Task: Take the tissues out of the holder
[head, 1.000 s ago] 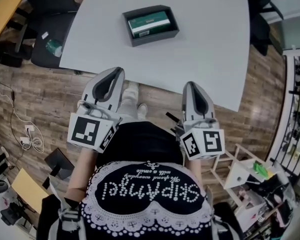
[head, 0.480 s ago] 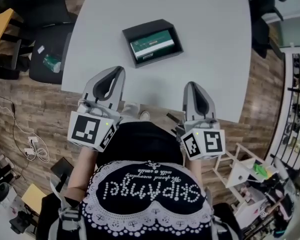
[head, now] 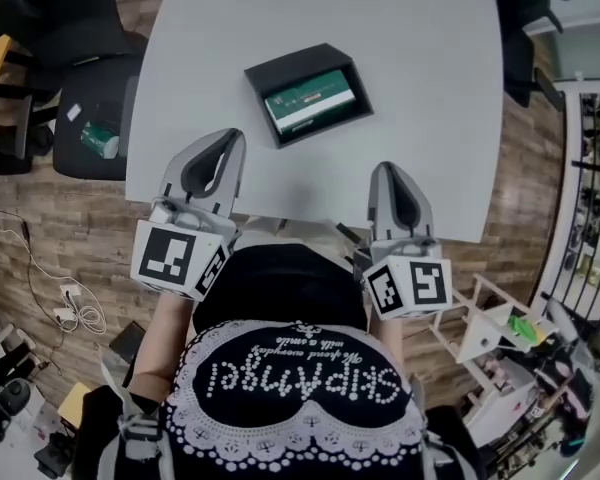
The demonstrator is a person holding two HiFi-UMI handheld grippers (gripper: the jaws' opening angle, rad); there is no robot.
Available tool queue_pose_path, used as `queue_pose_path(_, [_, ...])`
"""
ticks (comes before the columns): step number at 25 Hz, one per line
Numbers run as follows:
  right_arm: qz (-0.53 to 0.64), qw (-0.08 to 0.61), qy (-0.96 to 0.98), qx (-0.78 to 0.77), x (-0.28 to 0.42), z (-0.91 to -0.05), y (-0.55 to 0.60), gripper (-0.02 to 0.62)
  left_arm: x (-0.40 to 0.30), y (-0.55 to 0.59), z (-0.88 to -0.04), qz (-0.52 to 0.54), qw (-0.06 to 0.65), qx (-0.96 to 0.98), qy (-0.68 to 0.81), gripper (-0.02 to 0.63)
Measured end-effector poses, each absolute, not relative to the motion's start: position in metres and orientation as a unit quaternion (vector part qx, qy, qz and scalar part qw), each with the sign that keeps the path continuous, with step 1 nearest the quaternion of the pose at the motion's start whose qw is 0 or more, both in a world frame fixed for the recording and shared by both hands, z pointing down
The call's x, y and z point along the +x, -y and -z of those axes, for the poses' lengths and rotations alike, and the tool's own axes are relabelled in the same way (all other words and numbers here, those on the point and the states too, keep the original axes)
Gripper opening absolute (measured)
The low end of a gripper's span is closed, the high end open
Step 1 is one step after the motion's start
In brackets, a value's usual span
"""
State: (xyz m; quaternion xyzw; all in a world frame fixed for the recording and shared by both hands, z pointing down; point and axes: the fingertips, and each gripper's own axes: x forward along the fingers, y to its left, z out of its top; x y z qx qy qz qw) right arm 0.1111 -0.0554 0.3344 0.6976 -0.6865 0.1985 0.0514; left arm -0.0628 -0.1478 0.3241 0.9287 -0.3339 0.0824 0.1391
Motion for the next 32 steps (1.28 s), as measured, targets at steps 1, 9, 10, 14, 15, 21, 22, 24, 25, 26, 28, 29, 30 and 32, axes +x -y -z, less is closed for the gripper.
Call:
queue_pose_path(1, [-0.2,0.053,0.686,0.697,0.111,-0.335,0.055,0.036,-0.064,0.148,-0.325,-0.082,0.141,0.928,0.335,0.032])
queue_pose_path(9, [-0.204,0.058,0.693,0.689,0.106,-0.336,0.06,0.036,-0.072,0.147,-0.329,-0.085,0.149,0.923,0.346,0.032])
queue_pose_path(10, [-0.203,0.059,0.694,0.688,0.106,-0.335,0.06,0.036,-0.073,0.147,-0.328,-0.085,0.149,0.922,0.348,0.032])
queue_pose_path(14, [-0.2,0.059,0.702,0.681,0.107,-0.334,0.063,0.037,-0.073,0.148,-0.326,-0.081,0.146,0.919,0.358,0.032])
queue_pose_path(15, [-0.199,0.059,0.705,0.678,0.107,-0.333,0.064,0.035,-0.072,0.149,-0.326,-0.08,0.146,0.918,0.361,0.032])
queue_pose_path(21, [-0.187,0.058,0.717,0.669,0.12,-0.324,0.069,0.035,-0.059,0.148,-0.314,-0.065,0.139,0.915,0.373,0.032])
queue_pose_path(22, [-0.186,0.057,0.718,0.668,0.122,-0.323,0.07,0.036,-0.057,0.148,-0.312,-0.063,0.138,0.915,0.375,0.032])
queue_pose_path(24, [-0.183,0.055,0.721,0.666,0.126,-0.32,0.073,0.036,-0.054,0.149,-0.309,-0.06,0.135,0.914,0.377,0.032])
queue_pose_path(25, [-0.182,0.055,0.722,0.666,0.128,-0.319,0.074,0.036,-0.053,0.149,-0.308,-0.059,0.134,0.914,0.378,0.032])
queue_pose_path(26, [-0.181,0.054,0.722,0.665,0.13,-0.318,0.074,0.036,-0.052,0.15,-0.308,-0.059,0.133,0.914,0.38,0.032])
queue_pose_path(28, [-0.18,0.054,0.724,0.663,0.132,-0.318,0.075,0.036,-0.051,0.15,-0.307,-0.059,0.131,0.912,0.383,0.032])
queue_pose_path(29, [-0.179,0.054,0.725,0.662,0.133,-0.318,0.076,0.035,-0.051,0.15,-0.306,-0.059,0.13,0.912,0.385,0.032])
queue_pose_path(30, [-0.179,0.054,0.727,0.661,0.134,-0.318,0.076,0.035,-0.051,0.15,-0.305,-0.058,0.129,0.912,0.386,0.032])
queue_pose_path(32, [-0.178,0.054,0.729,0.659,0.134,-0.317,0.078,0.036,-0.051,0.151,-0.304,-0.058,0.127,0.911,0.389,0.032])
